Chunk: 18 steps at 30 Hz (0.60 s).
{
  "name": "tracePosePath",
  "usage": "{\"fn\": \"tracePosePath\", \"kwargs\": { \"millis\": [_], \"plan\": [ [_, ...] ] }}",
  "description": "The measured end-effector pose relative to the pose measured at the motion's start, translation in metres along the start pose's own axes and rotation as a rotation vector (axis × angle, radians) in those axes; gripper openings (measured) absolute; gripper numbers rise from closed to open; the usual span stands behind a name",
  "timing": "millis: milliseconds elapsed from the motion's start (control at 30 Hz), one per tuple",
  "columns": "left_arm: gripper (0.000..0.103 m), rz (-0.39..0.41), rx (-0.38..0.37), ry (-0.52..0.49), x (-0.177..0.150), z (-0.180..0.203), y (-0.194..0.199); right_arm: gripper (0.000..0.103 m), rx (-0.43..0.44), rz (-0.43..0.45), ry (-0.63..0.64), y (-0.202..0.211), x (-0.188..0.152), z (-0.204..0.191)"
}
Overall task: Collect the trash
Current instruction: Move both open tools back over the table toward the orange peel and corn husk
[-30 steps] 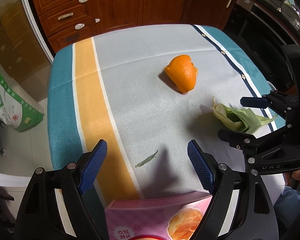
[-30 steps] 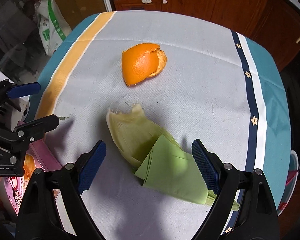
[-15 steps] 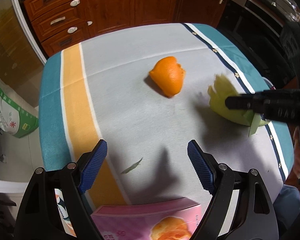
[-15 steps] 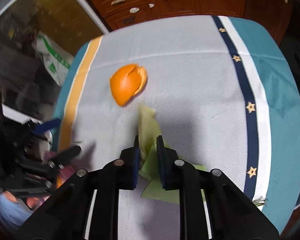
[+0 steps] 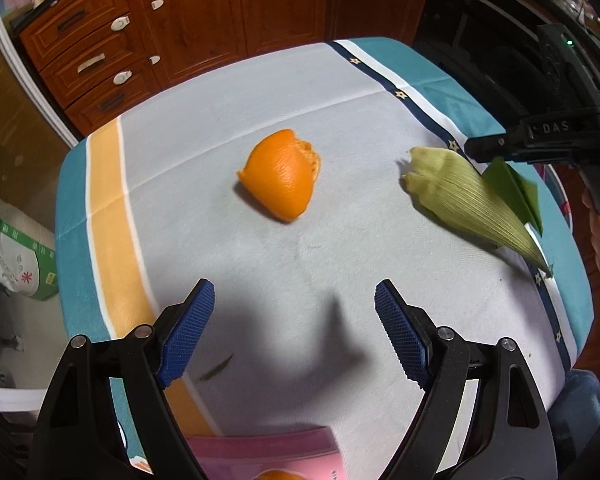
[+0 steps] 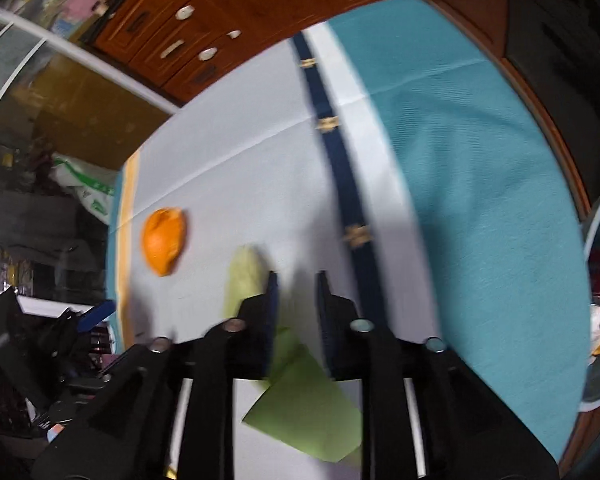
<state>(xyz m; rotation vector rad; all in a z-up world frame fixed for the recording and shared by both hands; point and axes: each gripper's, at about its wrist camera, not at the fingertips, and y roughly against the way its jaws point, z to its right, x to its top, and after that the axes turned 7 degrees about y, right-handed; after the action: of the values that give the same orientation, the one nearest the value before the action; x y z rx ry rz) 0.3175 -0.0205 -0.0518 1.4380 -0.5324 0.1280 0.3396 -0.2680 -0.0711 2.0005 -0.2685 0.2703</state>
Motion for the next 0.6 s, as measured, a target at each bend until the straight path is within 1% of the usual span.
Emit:
{"fn": "tracePosePath", "kwargs": {
  "millis": [33, 67, 133, 200, 300, 333, 367, 400, 433, 467, 533, 600],
  "plan": [
    [0.083, -0.004, 0.005, -0.006, 0.002, 0.003, -0.002, 0.036, -0.020, 0.006, 0.007, 0.002, 0.000, 0.006],
    [0.083, -0.009, 0.011, -0.012, 0.004, 0.006, -0.004, 0.043, -0.042, 0.014, 0.014, 0.003, -0.001, 0.011],
    [0.083, -0.012, 0.026, -0.021, 0.008, 0.009, -0.008, 0.044, -0.072, 0.028, 0.014, 0.007, -0.005, 0.019],
    [0.083, -0.012, 0.047, -0.021, 0.015, 0.011, -0.014, 0.043, -0.122, 0.059, 0.028, 0.015, -0.009, 0.024],
    [0.083, -0.007, 0.079, -0.014, 0.028, 0.011, -0.024, 0.044, -0.148, 0.119, 0.095, 0.033, -0.014, 0.010],
    [0.083, -0.006, 0.091, -0.009, 0.033, 0.009, -0.028, 0.044, -0.141, 0.138, 0.124, 0.039, -0.015, 0.003],
    [0.083, -0.006, 0.098, -0.002, 0.037, 0.007, -0.031, 0.051, -0.114, 0.151, 0.165, 0.045, -0.017, -0.009],
    [0.083, -0.006, 0.103, 0.011, 0.043, 0.004, -0.035, 0.057, -0.089, 0.150, 0.198, 0.047, -0.018, -0.018],
    [0.083, -0.006, 0.103, 0.024, 0.048, 0.002, -0.039, 0.068, -0.054, 0.133, 0.258, 0.045, -0.021, -0.035],
    [0.083, -0.005, 0.101, 0.036, 0.052, -0.001, -0.042, 0.073, -0.037, 0.114, 0.295, 0.042, -0.024, -0.044],
    [0.083, -0.005, 0.102, 0.054, 0.059, -0.005, -0.048, 0.073, -0.024, 0.048, 0.360, 0.023, -0.031, -0.062],
    [0.083, -0.011, 0.102, 0.063, 0.066, -0.010, -0.055, 0.073, -0.062, 0.004, 0.390, 0.002, -0.037, -0.067]
  ]
}}
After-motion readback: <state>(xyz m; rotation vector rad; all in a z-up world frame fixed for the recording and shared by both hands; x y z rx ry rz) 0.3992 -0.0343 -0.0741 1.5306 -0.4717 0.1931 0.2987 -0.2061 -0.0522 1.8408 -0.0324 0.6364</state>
